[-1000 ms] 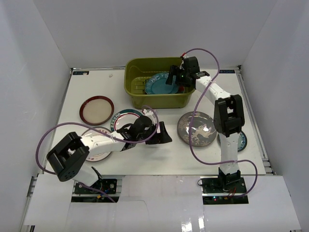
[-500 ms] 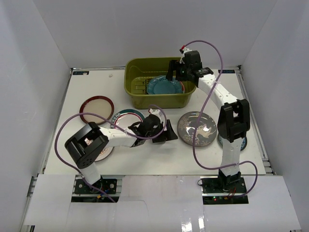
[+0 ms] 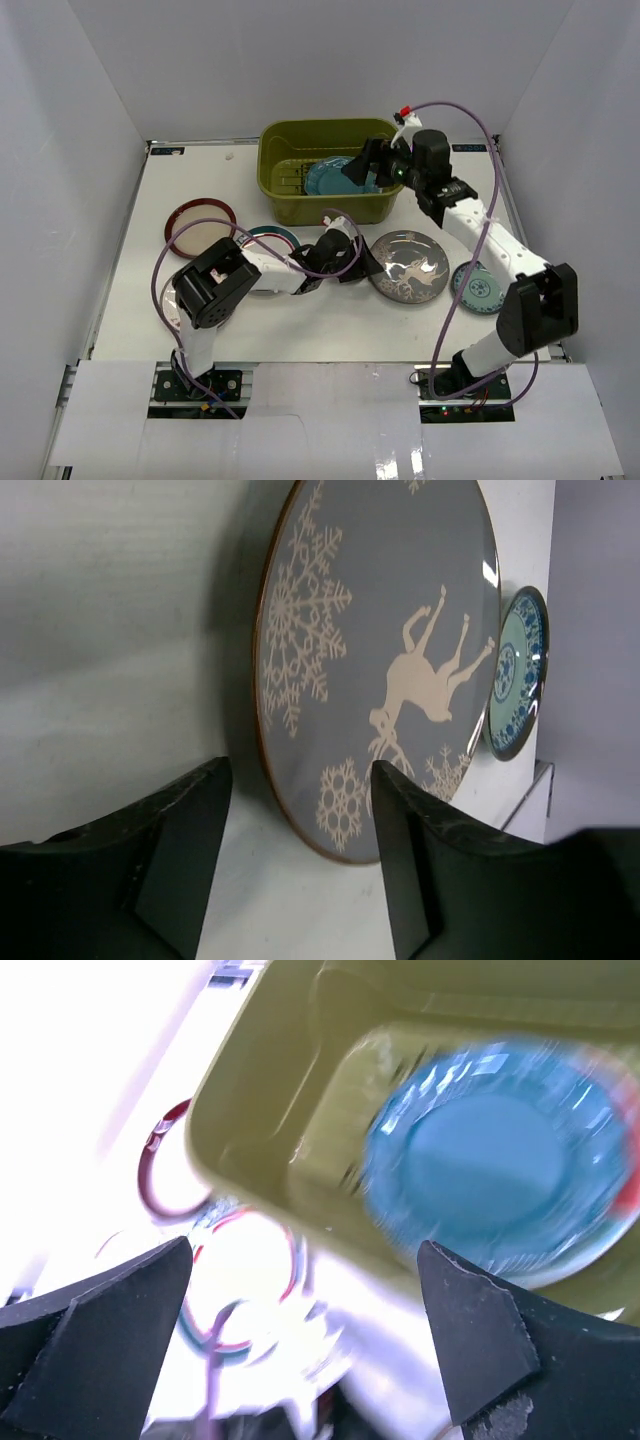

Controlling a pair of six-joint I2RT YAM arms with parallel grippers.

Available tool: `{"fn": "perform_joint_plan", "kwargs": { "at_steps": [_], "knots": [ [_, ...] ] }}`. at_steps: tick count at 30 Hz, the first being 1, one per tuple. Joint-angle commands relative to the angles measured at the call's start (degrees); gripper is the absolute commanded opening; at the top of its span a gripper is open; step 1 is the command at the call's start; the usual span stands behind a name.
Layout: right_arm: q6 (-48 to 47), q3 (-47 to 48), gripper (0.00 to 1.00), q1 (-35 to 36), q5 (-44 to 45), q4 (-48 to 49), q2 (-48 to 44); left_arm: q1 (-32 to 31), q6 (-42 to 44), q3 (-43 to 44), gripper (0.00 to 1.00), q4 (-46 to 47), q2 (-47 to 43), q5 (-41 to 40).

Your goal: Place the plates into the plastic bin on the countertop

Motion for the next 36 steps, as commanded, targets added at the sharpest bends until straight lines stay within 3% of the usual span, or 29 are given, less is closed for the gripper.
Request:
{"fn": "perform_joint_plan", "kwargs": {
  "at_steps": [1,4,7,8,9,10,11,15,17,21,26,32,36],
  "knots": [
    [7.27,-10.94,1.0,2.26,-2.31,12.43,-7.83,-0.37,-0.42,2.54,0.67,0.14,3.33,-2.43],
    [10.79,-19.91,0.96,3.49,-2.13,17.62,-13.99,-0.28,-0.51,3.87,0.59,0.05,5.45,-5.41],
    [12.12,-25.8,0.95,4.64,-2.75,19.03,-19.46,-0.28,-0.86,3.43,0.44,1.72,6.5,-6.73],
    [12.65,-27.12,0.95,4.73,-2.75,19.12,-20.77,-0.28,-1.03,3.17,0.36,2.59,6.68,-7.26],
    [12.91,-29.75,0.95,4.9,-2.66,19.04,-23.92,-0.28,-1.12,2.64,0.16,2.95,6.68,-7.7],
    [13.18,-30.99,0.95,4.99,-2.75,18.86,-25.69,-0.28,-1.12,2.29,0.04,3.21,6.51,-7.97],
    [13.35,-32.4,0.95,4.99,-2.75,18.43,-27.54,-0.28,-1.21,1.94,0.0,3.13,6.16,-7.97],
    [10.65,-37.59,1.0,5.08,-2.58,10.73,-39.21,-0.28,0.02,-3.68,0.0,4.44,-0.07,-7.1],
    [7.14,-38.74,0.91,5.08,-2.4,6.84,-43.09,-0.2,-0.07,-8.51,0.0,4.71,-6.74,-5.96],
    [4.13,-41.02,0.9,4.9,-2.66,-0.9,-47.4,-0.02,-0.51,-15.81,0.0,4.54,-19.4,-3.58],
    [1.41,-43.04,0.9,4.29,1.55,-7.05,-50.58,1.64,-2.87,-24.93,0.0,3.39,-36.86,-0.42],
    [1.83,-47.08,0.9,1.57,4.73,-11.99,-51.37,8.75,-5.08,-32.69,0.0,2.43,-54.1,6.87],
    [3.07,-47.35,0.9,0.86,2.98,-11.64,-50.06,11.57,-4.99,-33.22,0.0,1.02,-58.53,10.92]
  ]
}}
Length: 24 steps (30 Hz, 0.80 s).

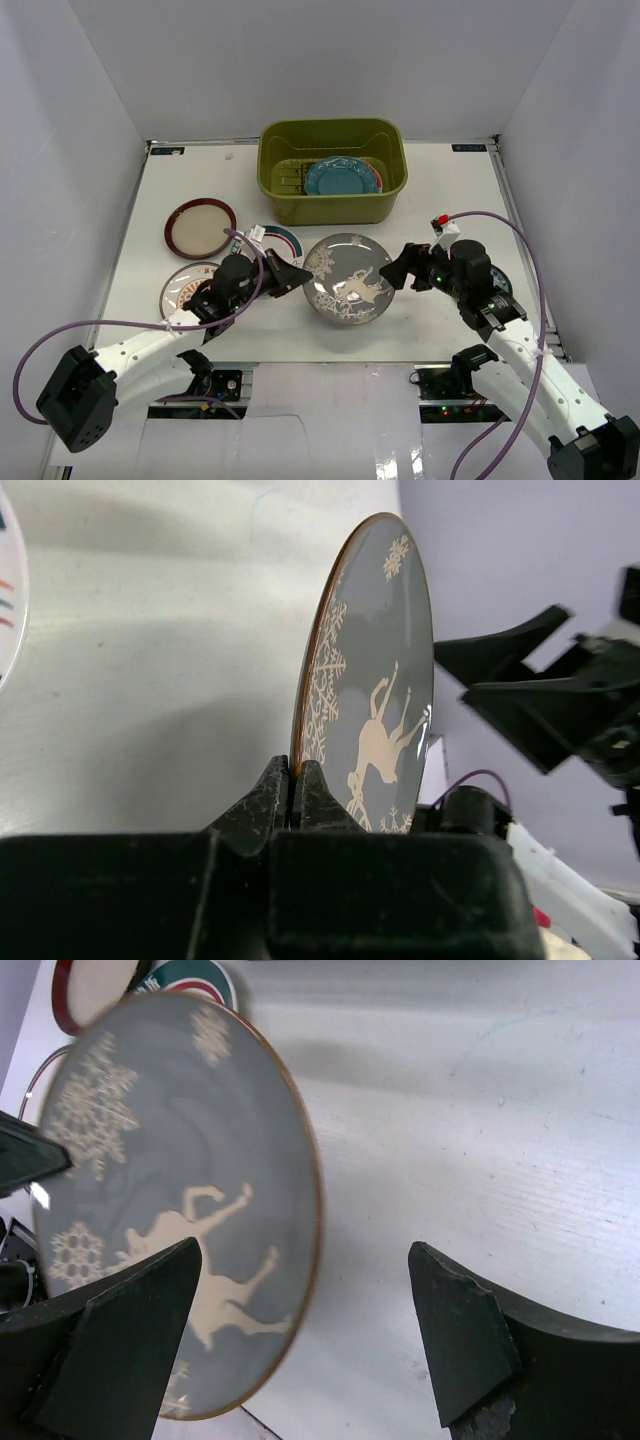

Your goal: Place the plates into the plastic bin on the countertop

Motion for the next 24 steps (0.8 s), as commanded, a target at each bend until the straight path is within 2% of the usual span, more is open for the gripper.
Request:
{"fn": "perform_joint_plan", "kwargs": {
  "at_steps": [1,5,6,7,8,9,11,12,13,14,15,17,18,21,24],
  "knots": [
    [0.28,0.66,0.9,-0.65,-1.75,-0.25,1.04,2.14,-2.91,0.9,0.0,6.96,-5.42,7.23],
    [1.58,0.85,0.91,-0.74,-12.62,2.03,4.39,3.46,-3.0,1.24,0.0,8.81,-6.22,11.01],
    [2.46,0.32,0.92,-0.65,-14.14,3.25,4.39,3.55,-2.91,1.33,0.0,9.16,-6.13,11.28],
    [3.34,-0.2,0.99,-0.65,-15.55,6.23,4.22,3.55,-2.91,1.51,0.0,9.77,-6.13,11.54],
    [4.22,-1.08,0.93,-0.74,-16.52,7.47,3.95,3.63,-3.0,1.77,0.0,9.87,-6.13,11.89],
    [5.54,-1.26,0.87,-0.74,-17.14,8.27,3.51,3.63,-3.0,1.86,0.0,9.95,-6.13,12.07],
    [6.42,-1.35,0.6,-0.74,-17.06,9.16,3.25,3.72,-2.74,2.38,0.0,9.95,-6.22,12.25],
    [7.21,-1.26,0.33,-0.74,-17.06,9.24,3.33,3.72,-2.48,2.74,0.0,9.52,-6.22,12.25],
    [7.57,-1.26,0.22,-0.74,-17.4,9.68,3.33,3.72,-1.43,3.09,0.02,8.21,-6.39,11.99],
    [8.09,-1.26,0.12,-0.74,-18.02,10.03,3.33,3.72,-0.81,4.13,0.17,7.33,-6.83,11.72],
    [8.79,-1.35,0.08,-0.74,-18.28,10.73,3.51,3.72,0.15,4.84,0.27,6.27,-7.09,11.37],
    [11.17,-1.26,0.08,-0.74,-19.33,14.13,3.69,3.72,4.79,6.68,0.45,2.76,-7.97,10.14],
    [11.87,-0.83,0.08,-0.82,-19.6,15.3,4.12,3.72,6.56,8.96,0.63,1.09,-9.02,9.44],
    [13.46,3.98,0.08,-0.82,-19.78,18.29,6.84,3.72,13.94,14.92,0.83,-8.3,-11.04,3.3],
    [14.16,12.32,0.08,-0.82,-18.91,21.0,11.85,3.72,19.39,20.9,0.88,-22.77,-12.54,-7.32]
  ]
}}
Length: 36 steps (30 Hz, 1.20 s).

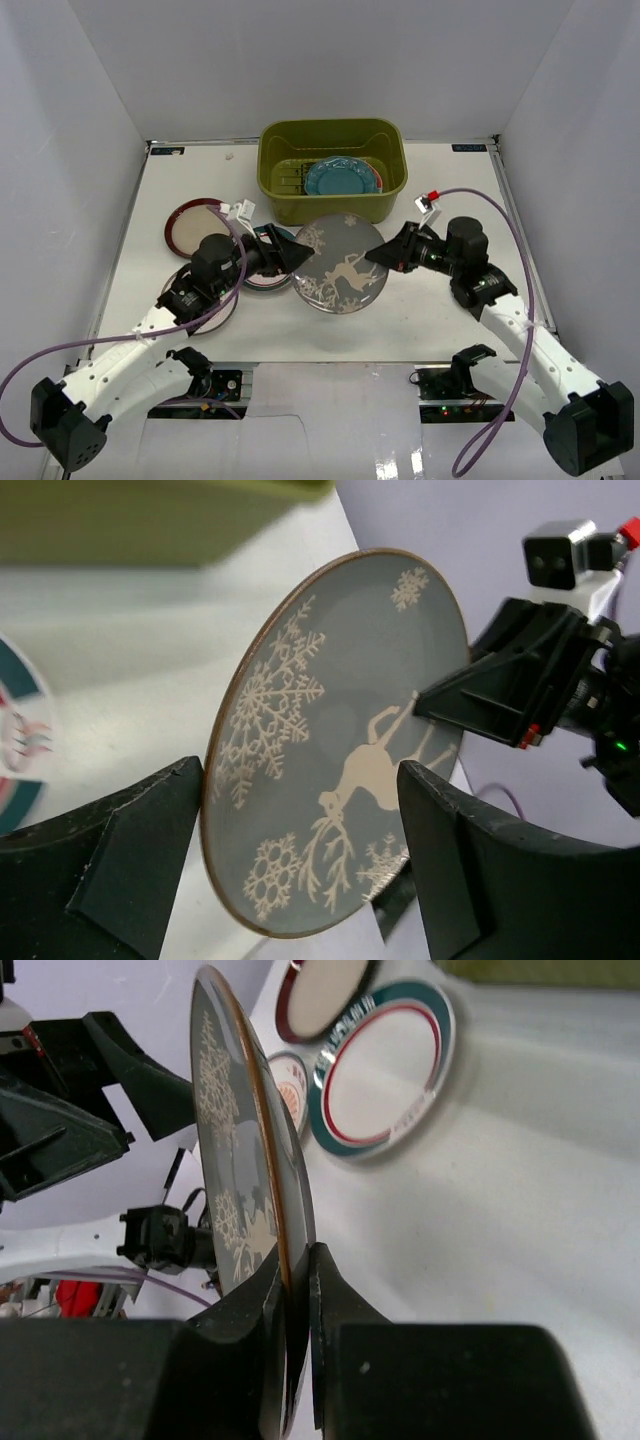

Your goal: Place the plates into the plastic bin on the countertop

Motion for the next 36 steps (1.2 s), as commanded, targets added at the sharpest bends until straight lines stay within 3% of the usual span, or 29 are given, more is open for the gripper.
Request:
{"fn": "perform_joint_plan", "kwargs": {
  "at_steps": [1,2,5,8,12,15,24,34,36],
  "knots": [
    [0.52,10.99,0.08,-0.15,1.25,8.54,4.05,-0.1,8.7,9.52,0.89,-11.45,-4.57,-13.91],
    [1.31,13.1,0.08,-0.49,1.86,9.24,7.02,-0.1,9.14,10.57,0.9,-14.18,-5.01,-21.53],
    [1.58,22.14,0.08,-0.76,3.44,13.89,13.0,-0.1,11.33,11.9,0.95,-21.66,-9.3,-31.32],
    [0.88,28.13,0.08,-2.25,5.73,14.43,20.63,-0.1,12.39,11.64,0.98,-23.16,-10.9,-34.6],
    [-1.48,37.71,0.08,-4.01,9.42,14.88,31.29,-0.1,13.62,11.9,0.98,-25.45,-9.85,-36.1],
    [-3.95,50.08,0.08,-4.63,11.35,12.16,43.22,-0.01,14.85,12.6,0.98,-25.89,-8.27,-36.37],
    [-4.84,69.62,0.08,-5.6,11.36,5.65,63.2,-0.01,15.74,12.87,0.98,-25.63,-5.11,-38.47],
    [-7.56,70.52,0.08,-5.77,14.69,2.14,70.07,0.07,9.77,9.17,0.98,-21.77,0.52,-36.9],
    [-9.13,70.78,0.12,-5.68,15.57,0.73,70.6,0.16,9.5,9.7,0.98,-21.06,1.75,-36.54]
  ]
}}
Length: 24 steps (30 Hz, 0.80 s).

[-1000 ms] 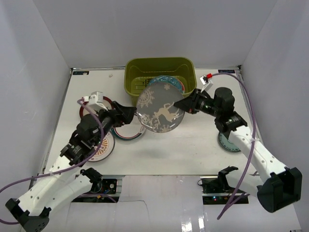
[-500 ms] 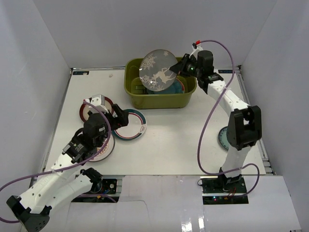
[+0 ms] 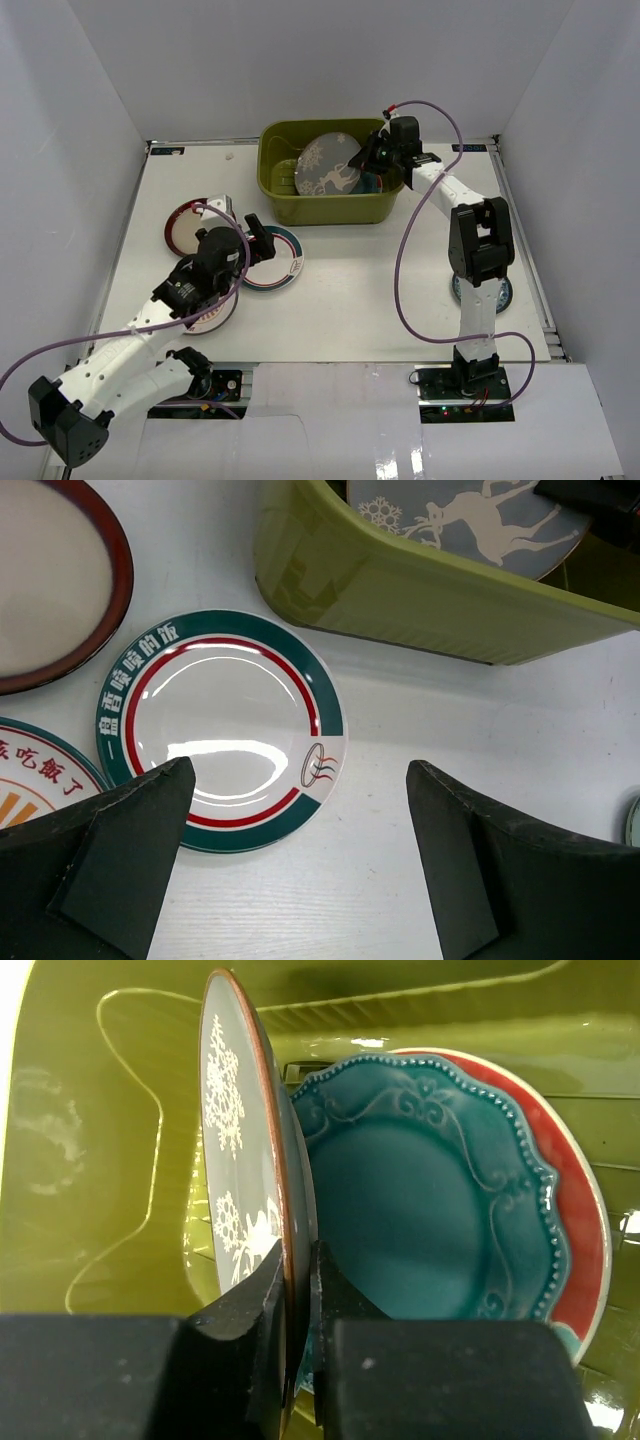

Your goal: Place the plates into the plastic bin on the countertop

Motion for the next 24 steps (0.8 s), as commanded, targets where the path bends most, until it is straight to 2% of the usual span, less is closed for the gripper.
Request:
{"fn": "perform_joint_plan", "kwargs": {
  "at_steps": [1,4,6,7,8,9,10,13,14,17,18,21,24],
  "knots": [
    [-2.1,5.34,0.14,-0.09,0.89,4.44,-1.4,0.34,-2.65,0.24,0.98,2.41,1.78,0.61],
    [-3.25,4.9,0.28,0.08,1.07,3.04,-0.61,3.22,-4.32,-0.11,0.98,4.34,5.2,3.07],
    [-3.95,5.25,0.44,0.09,0.98,1.02,-0.17,6.03,-4.94,0.06,0.98,6.19,8.36,9.09],
    [-5.17,5.34,0.5,0.26,2.02,-0.56,-0.08,9.97,-6.25,0.41,0.98,6.19,9.51,11.49],
    [-5.88,5.43,0.62,0.44,2.56,-1.36,-0.17,11.57,-6.87,0.94,0.98,6.46,11.52,13.34],
    [-6.58,5.6,0.68,0.53,2.82,-2.06,-0.43,13.33,-7.23,1.03,0.98,6.89,12.15,16.93],
    [-7.63,5.6,0.8,0.53,3.17,-2.59,-0.52,16.22,-7.49,1.29,0.98,7.16,12.5,17.83],
    [-9.22,5.78,0.96,0.61,4.49,-4.18,-2.09,21.67,-8.28,2.79,0.98,6.38,13.47,19.85],
    [-9.31,5.78,0.98,0.7,4.93,-4.61,-2.62,23.43,-8.81,3.23,0.98,6.2,13.91,21.08],
    [-11.06,7.27,0.9,0.96,6.95,-7.41,-4.03,30.73,-9.34,3.76,0.98,5.32,15.05,24.78],
    [-11.68,9.01,0.9,1.31,8.17,-8.48,-4.29,34.75,-9.34,3.5,0.98,5.23,15.14,25.57],
    [-13.62,10.79,0.9,2.1,10.37,-11.03,-6.04,41.44,-9.08,3.14,0.98,4.88,15.58,26.8],
    [-13.45,7.73,0.9,2.55,9.43,-8.59,-11.3,50.58,-9.95,2.97,0.98,5.23,17.86,31.11]
  ]
}}
